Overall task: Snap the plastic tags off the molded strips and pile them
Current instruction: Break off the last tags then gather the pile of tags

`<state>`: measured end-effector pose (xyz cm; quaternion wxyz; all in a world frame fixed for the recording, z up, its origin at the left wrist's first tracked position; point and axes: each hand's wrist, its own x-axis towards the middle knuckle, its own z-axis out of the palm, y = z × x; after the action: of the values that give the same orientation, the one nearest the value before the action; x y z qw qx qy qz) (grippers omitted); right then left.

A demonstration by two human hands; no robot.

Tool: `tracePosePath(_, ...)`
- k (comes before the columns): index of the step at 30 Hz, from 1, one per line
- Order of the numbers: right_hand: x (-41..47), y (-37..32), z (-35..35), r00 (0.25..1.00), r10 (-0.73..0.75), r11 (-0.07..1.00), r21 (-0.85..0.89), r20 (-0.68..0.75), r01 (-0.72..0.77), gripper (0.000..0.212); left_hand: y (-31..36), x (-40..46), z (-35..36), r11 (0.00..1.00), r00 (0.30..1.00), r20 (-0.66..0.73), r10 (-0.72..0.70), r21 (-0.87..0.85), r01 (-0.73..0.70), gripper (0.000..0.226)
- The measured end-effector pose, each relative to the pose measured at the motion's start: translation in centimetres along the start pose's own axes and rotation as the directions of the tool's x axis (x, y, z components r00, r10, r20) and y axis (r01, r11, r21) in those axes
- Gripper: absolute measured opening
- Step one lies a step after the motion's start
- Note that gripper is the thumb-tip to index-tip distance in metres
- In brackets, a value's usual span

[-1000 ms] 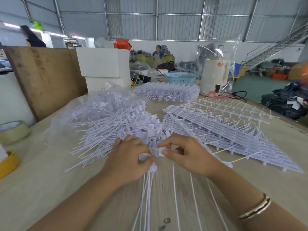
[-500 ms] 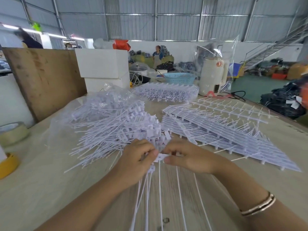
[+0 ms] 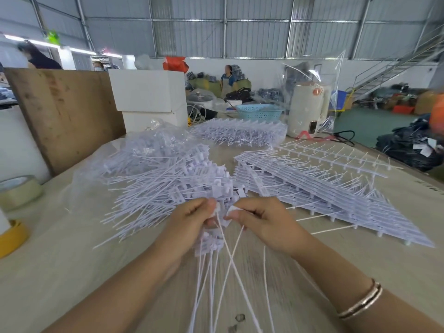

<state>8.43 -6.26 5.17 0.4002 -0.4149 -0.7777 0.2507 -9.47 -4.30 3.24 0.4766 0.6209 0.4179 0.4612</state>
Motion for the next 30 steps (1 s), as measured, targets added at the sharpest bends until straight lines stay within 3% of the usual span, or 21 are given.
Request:
tracePosePath(1, 0.0, -0.1, -0.2, 1.0, 0.001, 1.0, 0.029, -0.02, 0.0, 0.026, 0.0, 0.1, -0.4, 0.999, 0.999, -0.038, 0.037, 0.035, -0.036, 0.033)
tracePosePath(3, -0.2, -0.1, -1.0, 0.999, 0.045, 0.995, 0.091, -0.018, -0.043, 0.023, -0.4, 0.6, -1.5, 0.929, 0.974, -0.069, 0.215, 0.322, -0.182, 0.041)
tracePosePath(5, -0.3, -0.1, -1.2, 0.997, 0.067, 0.996, 0.051, 0.022, -0.068, 0.017, -0.6, 0.6, -2.0, 0.654, 0.938, 0.033, 0.346, 0.708, -0.266, 0.042)
tracePosePath(6, -0.4, 0.0, -1.1, 0.997, 0.069, 0.997, 0.019, 0.039, -0.069, 0.01, -0.5, 0.6, -1.9, 0.513, 0.933, 0.101, 0.345, 0.813, -0.277, 0.042)
tracePosePath(7, -0.4, 0.0, -0.8, 0.996, 0.067, 0.998, -0.004, 0.06, -0.067, 0.004, -0.5, 0.5, -1.7, 0.427, 0.935, 0.148, 0.323, 0.858, -0.284, 0.041)
tracePosePath(8, -0.3, 0.0, -0.4, 0.995, 0.059, 0.998, -0.026, 0.076, -0.057, 0.011, -0.4, 0.3, -1.5, 0.378, 0.933, 0.18, 0.312, 0.877, -0.295, 0.037)
tracePosePath(10, -0.3, 0.1, 0.0, 0.994, 0.047, 0.997, -0.062, 0.103, -0.04, 0.022, -0.2, 0.2, -1.1, 0.334, 0.917, 0.209, 0.34, 0.885, -0.326, 0.033)
tracePosePath(12, -0.2, 0.1, 0.1, 0.992, 0.033, 0.995, -0.102, 0.118, -0.021, 0.028, 0.1, 0.2, -0.9, 0.406, 0.909, 0.173, 0.38, 0.851, -0.332, 0.037)
tracePosePath(14, -0.2, 0.1, 0.4, 0.989, 0.023, 0.99, -0.144, 0.144, -0.002, 0.032, 0.2, 0.1, -0.7, 0.617, 0.926, 0.116, 0.359, 0.715, -0.329, 0.043)
tracePosePath(16, -0.2, 0.0, 0.7, 0.981, 0.027, 0.991, -0.136, 0.19, -0.001, 0.036, 0.2, 0.1, -0.2, 0.75, 0.946, 0.177, 0.27, 0.578, -0.322, 0.042)
tracePosePath(19, -0.2, -0.1, -0.7, 0.954, 0.113, 0.993, -0.075, 0.279, -0.095, 0.03, 0.2, 0.0, 0.5, 0.791, 0.922, 0.279, 0.27, 0.482, -0.377, 0.036)
tracePosePath(22, -0.4, 0.0, -3.0, 0.909, 0.237, 0.97, -0.132, 0.341, -0.204, 0.008, 0.2, 0.3, 0.1, 0.785, 0.917, 0.232, 0.324, 0.476, -0.397, 0.035)
tracePosePath(27, -0.5, -0.5, -2.6, 0.878, 0.211, 0.978, -0.09, 0.431, -0.19, 0.041, -0.2, 0.0, 0.3, 0.725, 0.915, 0.318, 0.25, 0.564, -0.394, 0.051)
tracePosePath(30, -0.3, -0.2, -2.0, 0.882, 0.19, 0.98, -0.038, 0.43, -0.193, 0.025, 0.0, 0.0, 0.4, 0.688, 0.908, 0.318, 0.274, 0.595, -0.416, 0.047)
